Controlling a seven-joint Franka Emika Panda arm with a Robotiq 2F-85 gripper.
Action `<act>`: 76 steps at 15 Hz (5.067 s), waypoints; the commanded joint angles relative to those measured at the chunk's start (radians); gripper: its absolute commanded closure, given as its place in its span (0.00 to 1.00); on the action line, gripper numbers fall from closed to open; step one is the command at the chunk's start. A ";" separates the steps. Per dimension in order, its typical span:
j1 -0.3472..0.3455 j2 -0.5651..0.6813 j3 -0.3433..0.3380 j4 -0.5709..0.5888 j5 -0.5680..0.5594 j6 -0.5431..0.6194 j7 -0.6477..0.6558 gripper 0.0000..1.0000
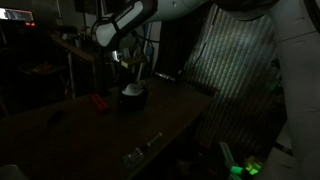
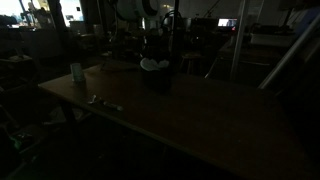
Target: Pick up the white towel from the table and put it in the small black basket.
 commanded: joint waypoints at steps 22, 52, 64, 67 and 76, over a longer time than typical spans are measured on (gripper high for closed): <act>0.026 -0.308 -0.002 -0.146 -0.024 0.164 -0.015 0.32; 0.011 -0.048 0.046 -0.170 0.107 0.174 -0.064 1.00; -0.030 -0.170 0.059 -0.221 0.326 0.180 -0.165 1.00; -0.014 -0.241 0.049 -0.224 0.266 0.159 -0.156 1.00; 0.028 -0.308 0.058 -0.239 0.201 0.109 -0.142 1.00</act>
